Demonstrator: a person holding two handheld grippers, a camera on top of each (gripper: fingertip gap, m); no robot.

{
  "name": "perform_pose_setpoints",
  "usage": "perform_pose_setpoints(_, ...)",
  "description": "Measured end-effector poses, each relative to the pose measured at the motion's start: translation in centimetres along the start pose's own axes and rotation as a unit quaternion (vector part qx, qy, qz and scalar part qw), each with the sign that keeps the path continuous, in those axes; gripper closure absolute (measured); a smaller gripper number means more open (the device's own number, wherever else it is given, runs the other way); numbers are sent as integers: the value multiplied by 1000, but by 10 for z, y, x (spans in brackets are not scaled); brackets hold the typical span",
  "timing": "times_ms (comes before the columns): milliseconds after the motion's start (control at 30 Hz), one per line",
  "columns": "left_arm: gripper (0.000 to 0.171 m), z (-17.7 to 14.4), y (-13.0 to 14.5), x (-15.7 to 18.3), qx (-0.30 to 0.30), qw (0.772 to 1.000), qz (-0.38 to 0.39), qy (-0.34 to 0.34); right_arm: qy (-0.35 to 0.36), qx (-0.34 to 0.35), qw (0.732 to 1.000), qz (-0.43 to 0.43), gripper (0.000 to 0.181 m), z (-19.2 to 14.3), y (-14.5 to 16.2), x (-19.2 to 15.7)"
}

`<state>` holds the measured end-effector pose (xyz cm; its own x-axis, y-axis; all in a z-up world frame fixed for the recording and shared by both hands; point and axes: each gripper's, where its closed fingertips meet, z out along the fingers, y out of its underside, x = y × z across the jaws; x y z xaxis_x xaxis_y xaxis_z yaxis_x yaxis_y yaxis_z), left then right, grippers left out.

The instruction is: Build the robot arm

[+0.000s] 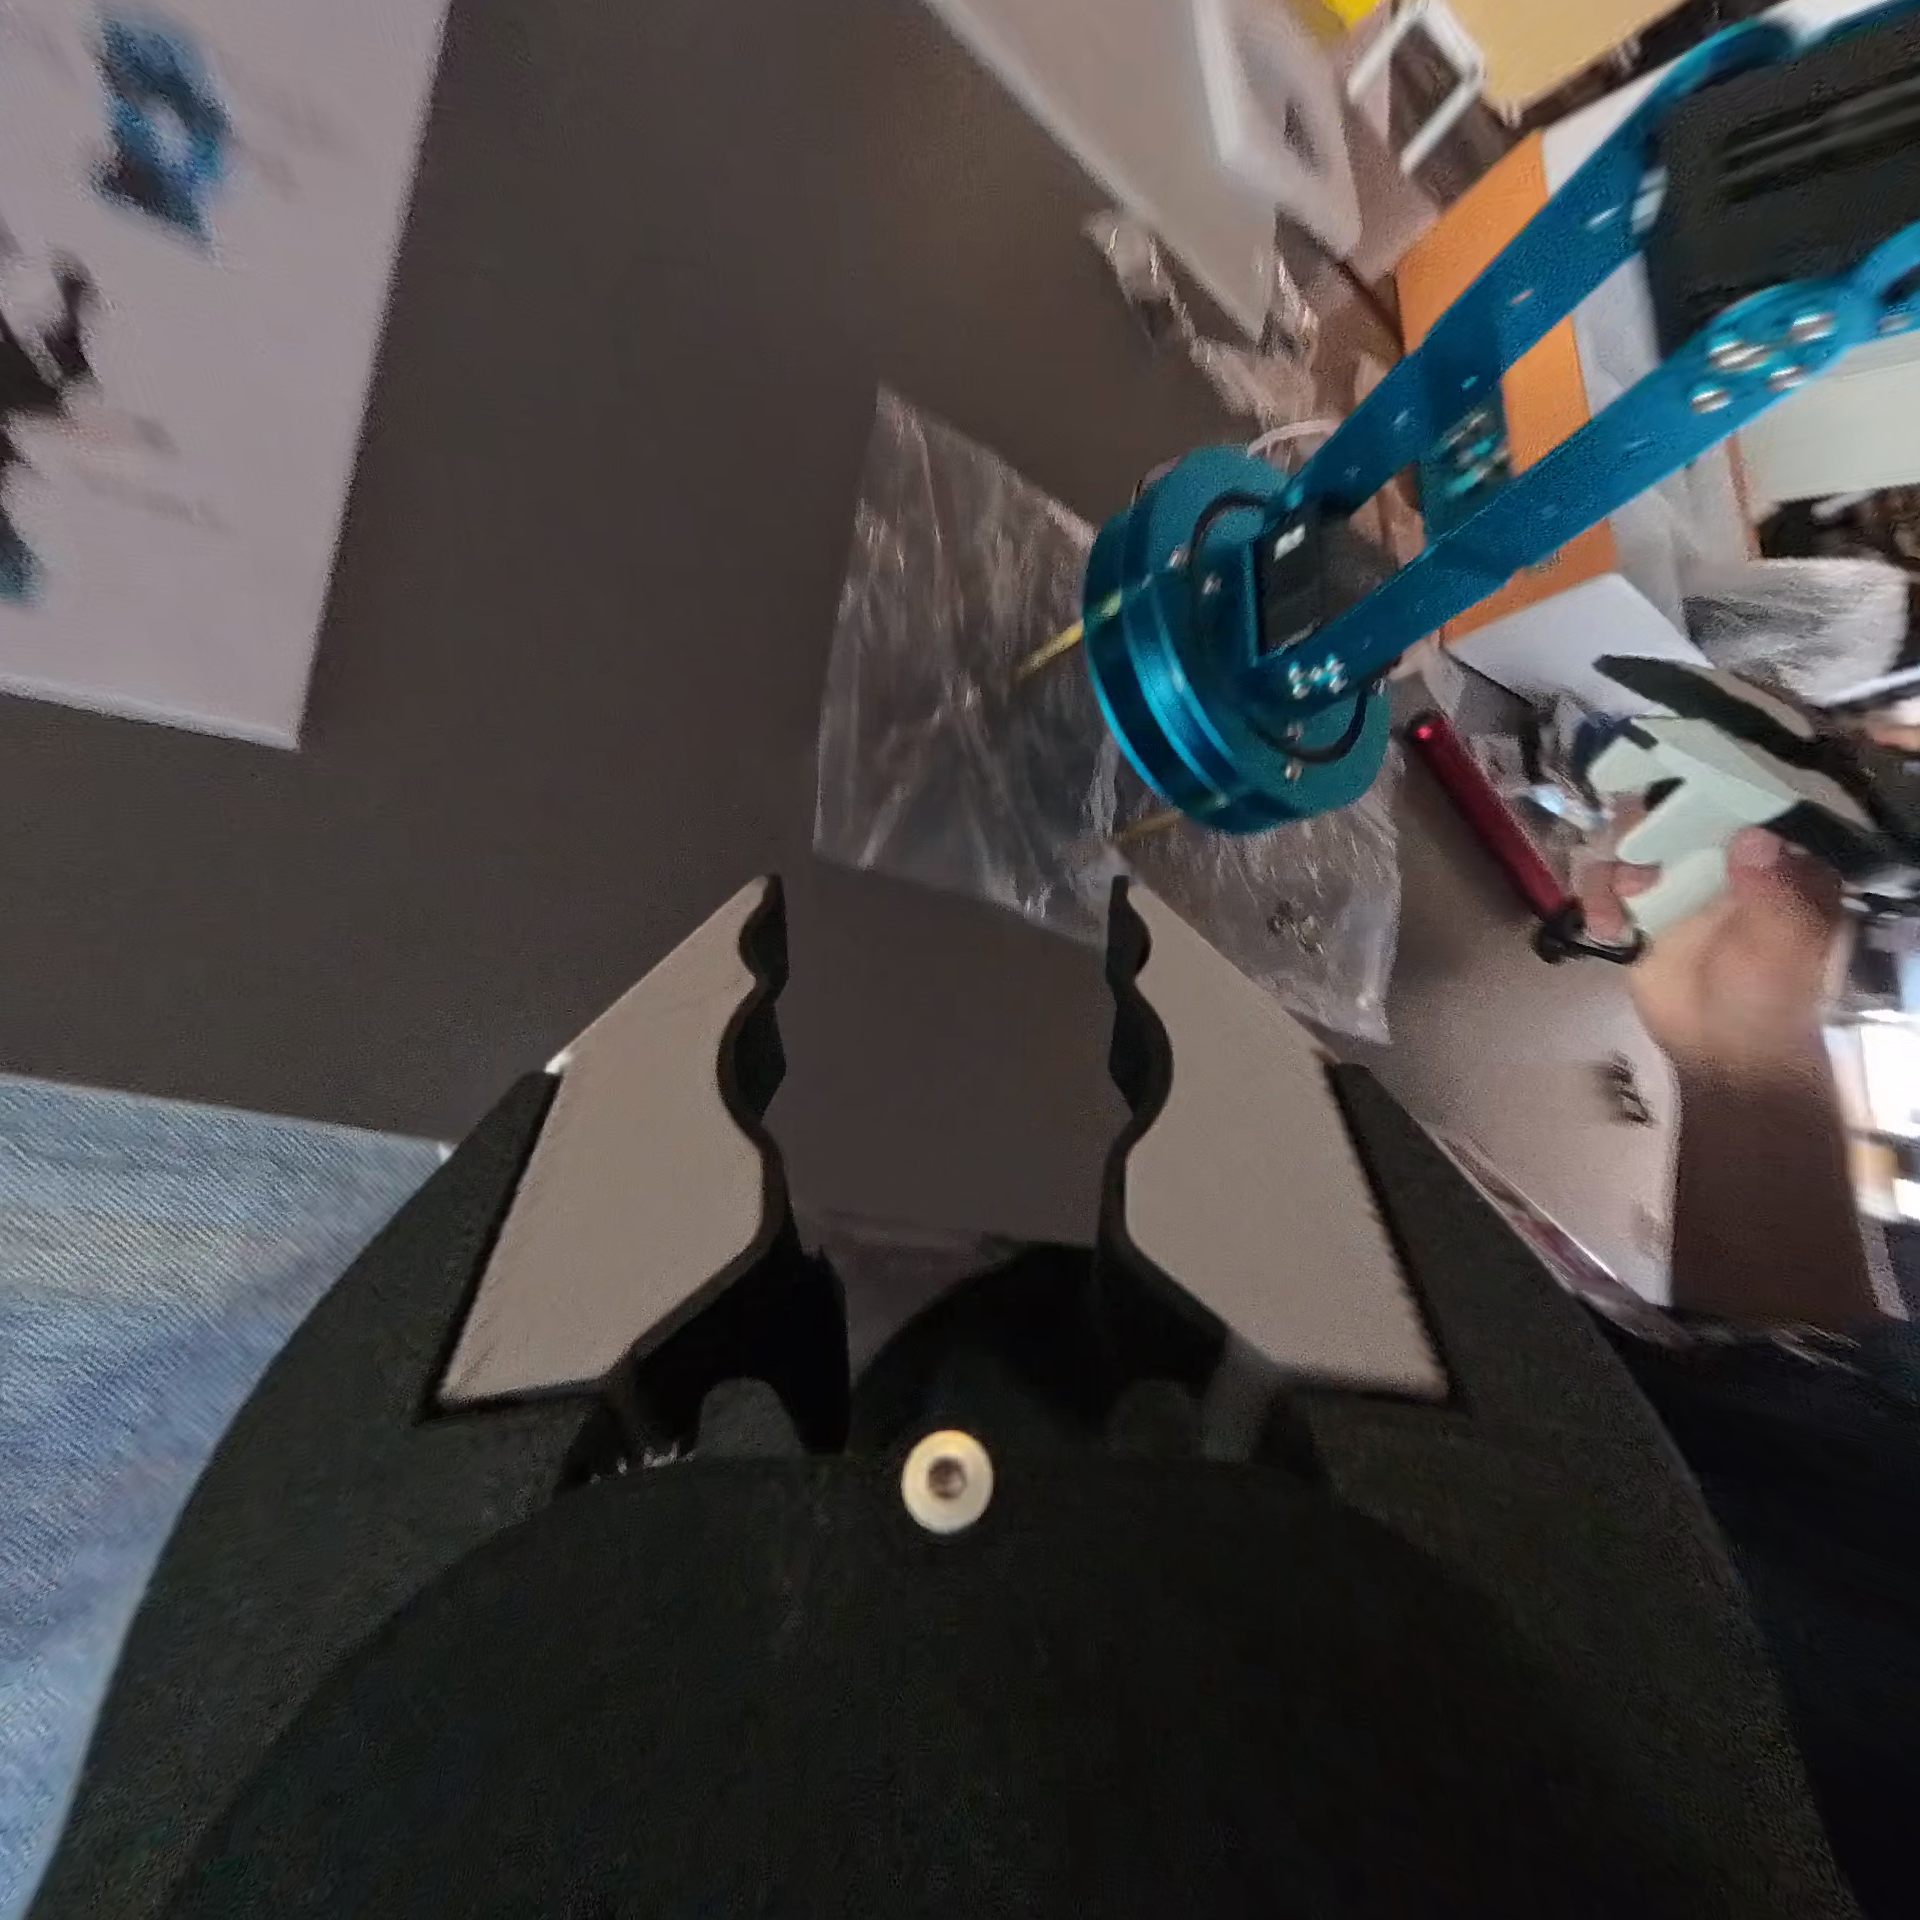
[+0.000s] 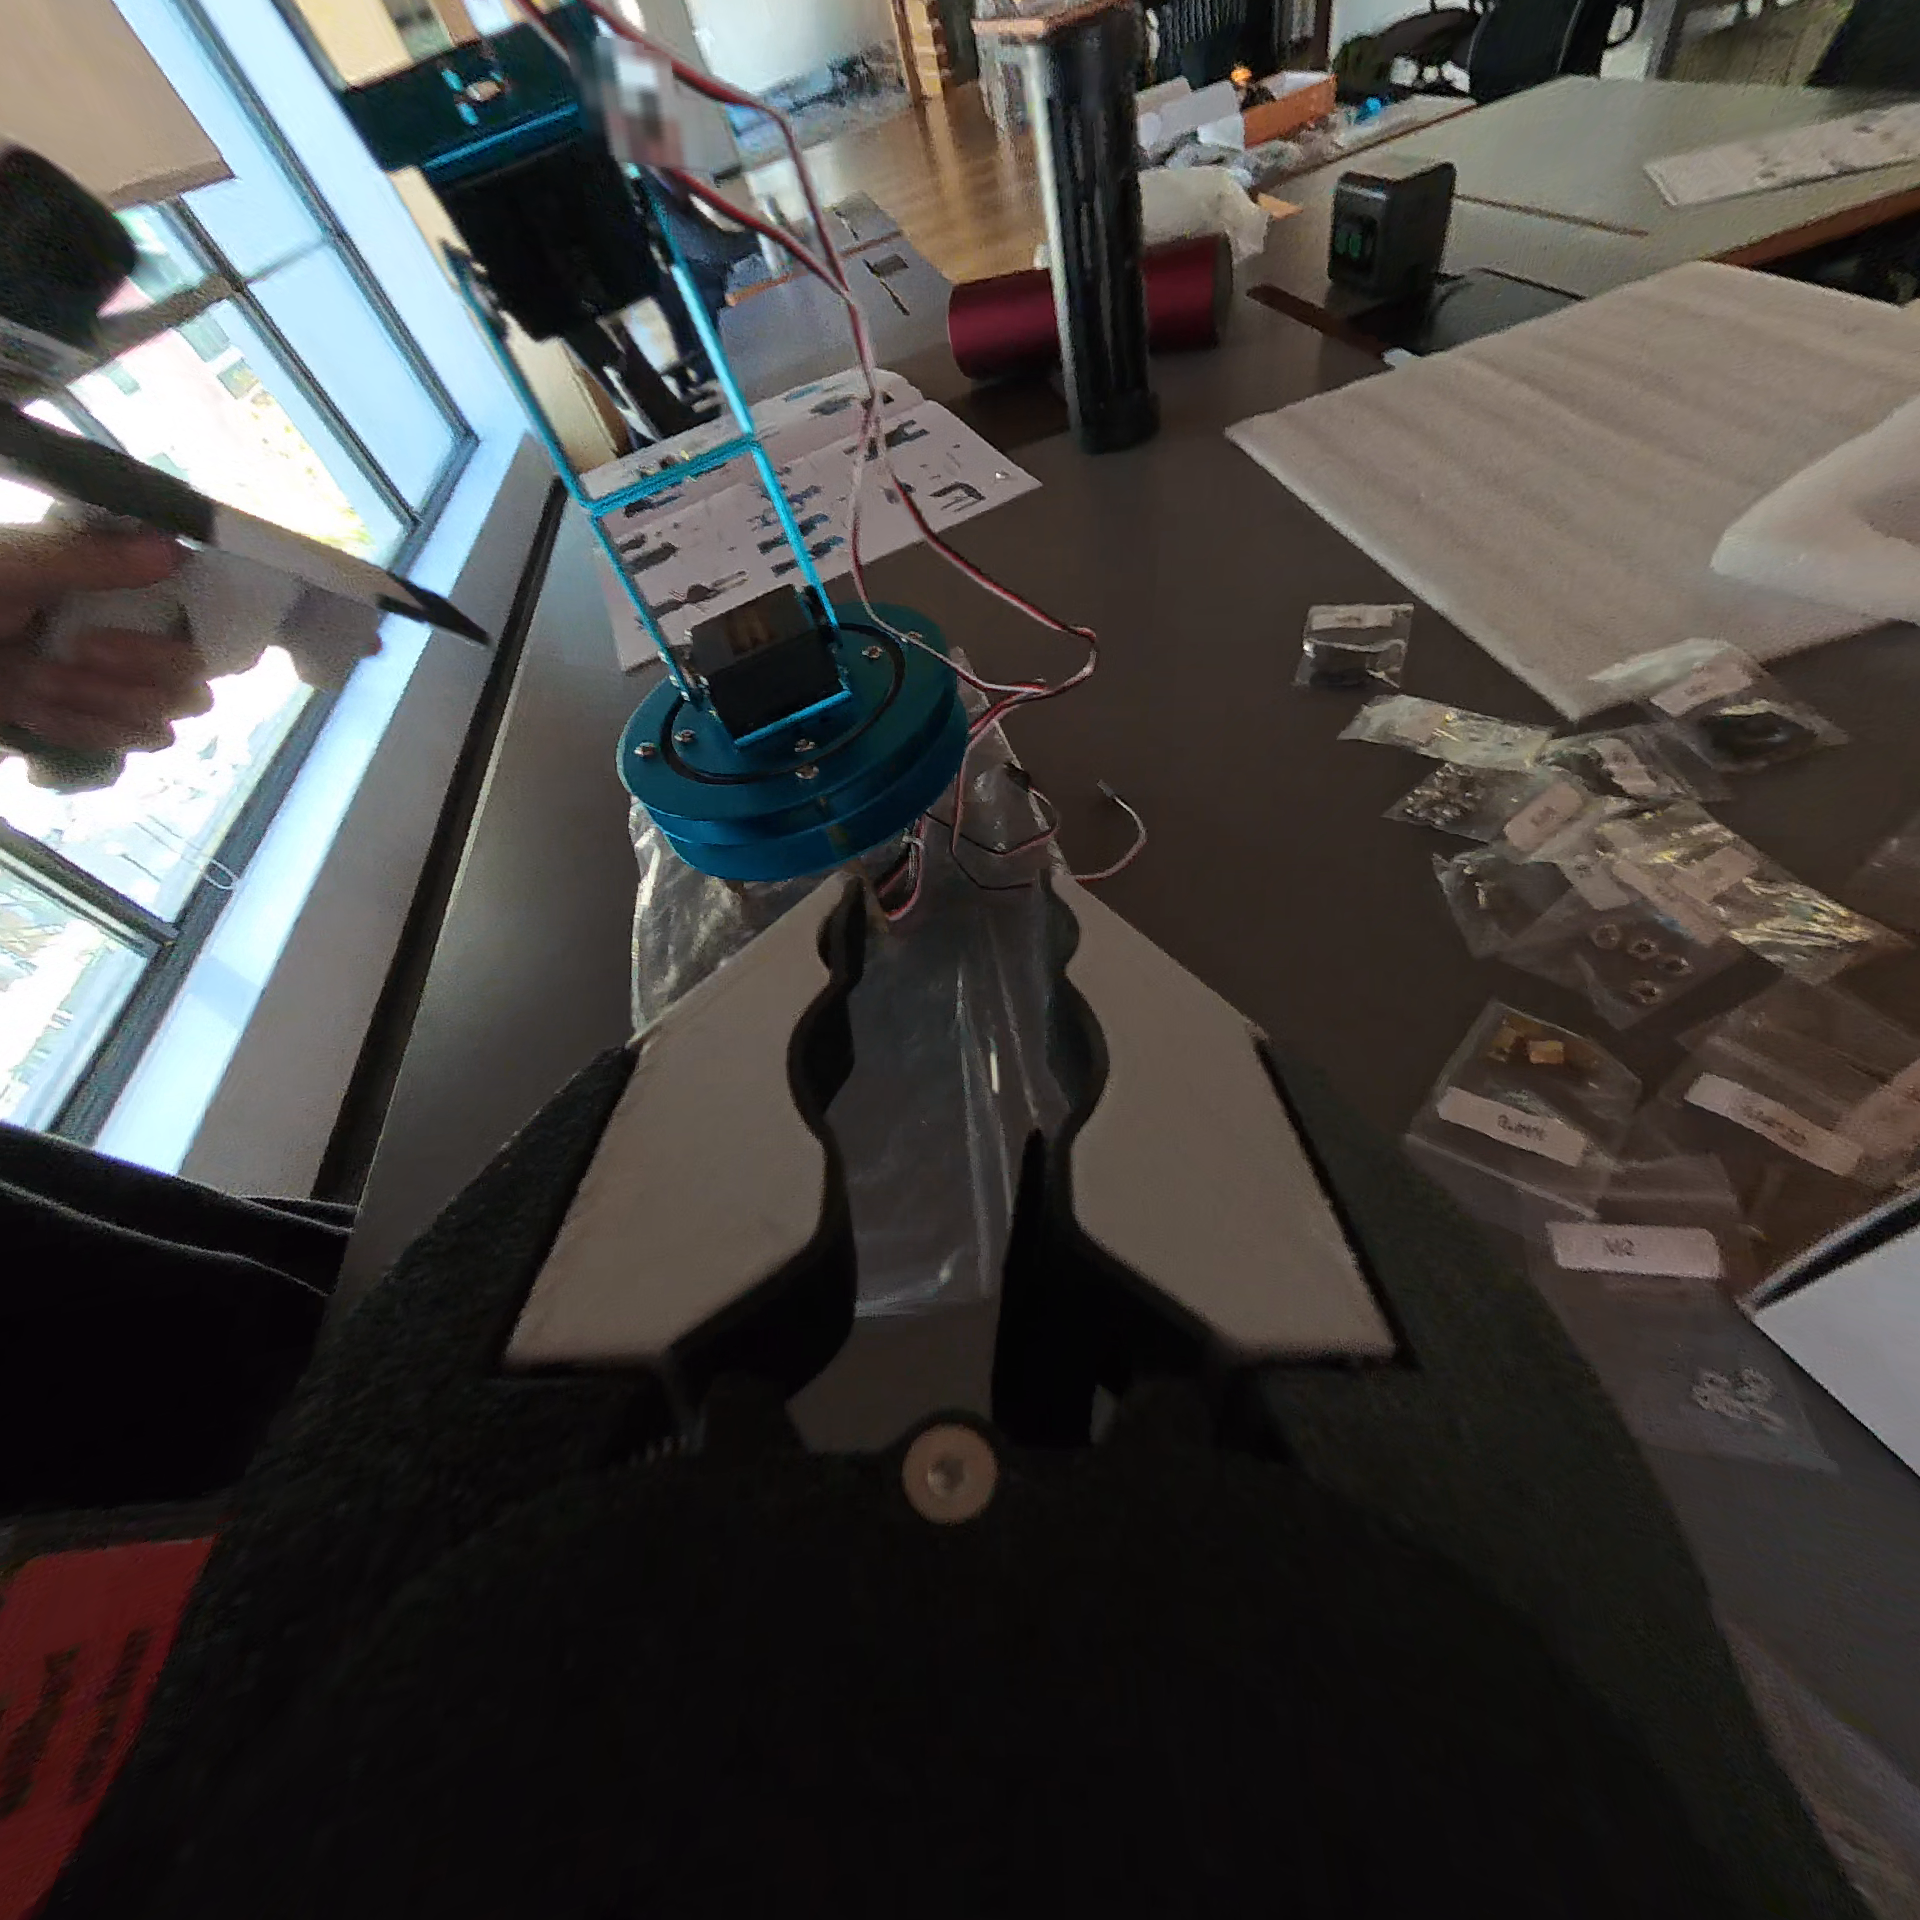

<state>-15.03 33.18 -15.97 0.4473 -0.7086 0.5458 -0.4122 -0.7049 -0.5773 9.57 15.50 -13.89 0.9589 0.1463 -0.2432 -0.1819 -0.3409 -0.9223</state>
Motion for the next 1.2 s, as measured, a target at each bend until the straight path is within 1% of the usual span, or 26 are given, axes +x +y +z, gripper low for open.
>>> perform_pose_setpoints(67,110,1,7,-14,-55,998,-38,12,-21,9,1000,16,152,2,-1,-6)
perform_pose_setpoints(100,110,1,4,-20,-72,997,-41,12,-29,10,999,26,152,3,-1,-9)
perform_pose_setpoints(133,110,0,-4,-25,-79,996,-27,11,-36,13,999,32,151,3,-3,-11)
perform_pose_setpoints(167,112,1,-19,-33,-70,998,0,-3,-36,17,999,34,151,2,-5,-12)
perform_pose_setpoints(233,114,5,-59,-55,-41,996,72,-44,-16,17,999,32,151,0,-6,-8)
perform_pose_setpoints(300,113,19,-99,-69,-40,984,163,-54,9,19,999,35,151,-1,-7,-5)
perform_pose_setpoints(333,114,30,-117,-74,-54,973,218,-50,22,22,999,37,151,-1,-9,-4)
perform_pose_setpoints(400,117,56,-155,-92,-76,939,331,-55,57,26,997,35,152,-2,-12,-3)
perform_pose_setpoints(433,123,72,-172,-103,-93,922,370,-60,78,28,996,38,151,-3,-13,-2)
perform_pose_setpoints(467,128,89,-190,-113,-104,911,393,-63,97,30,994,44,151,-3,-14,-3)
perform_pose_setpoints(500,128,107,-208,-123,-105,907,402,-63,115,32,991,52,151,-4,-14,-5)
perform_pose_setpoints(533,128,125,-225,-128,-98,910,398,-55,136,36,988,60,151,-4,-14,-6)
perform_pose_setpoints(600,129,158,-246,-134,-91,917,389,-21,177,54,979,82,151,-7,-15,-9)
perform_pose_setpoints(667,134,185,-258,-147,-98,907,410,-17,209,77,969,109,152,-10,-14,-15)
perform_pose_setpoints(767,136,210,-264,-161,-126,887,445,2,243,90,956,138,153,-13,-8,-26)
perform_pose_setpoints(833,137,219,-260,-162,-150,872,464,36,267,88,948,148,154,-16,-2,-30)
perform_pose_setpoints(967,142,230,-256,-171,-186,837,511,55,300,108,933,169,155,-25,0,-36)
perform_pose_setpoints(1033,149,234,-259,-175,-194,831,519,57,309,120,926,179,155,-28,-1,-38)
perform_pose_setpoints(1100,149,235,-259,-175,-201,832,512,72,315,128,922,185,155,-29,-1,-39)
perform_pose_setpoints(1200,151,235,-258,-175,-214,825,515,93,319,136,918,191,156,-27,0,-38)
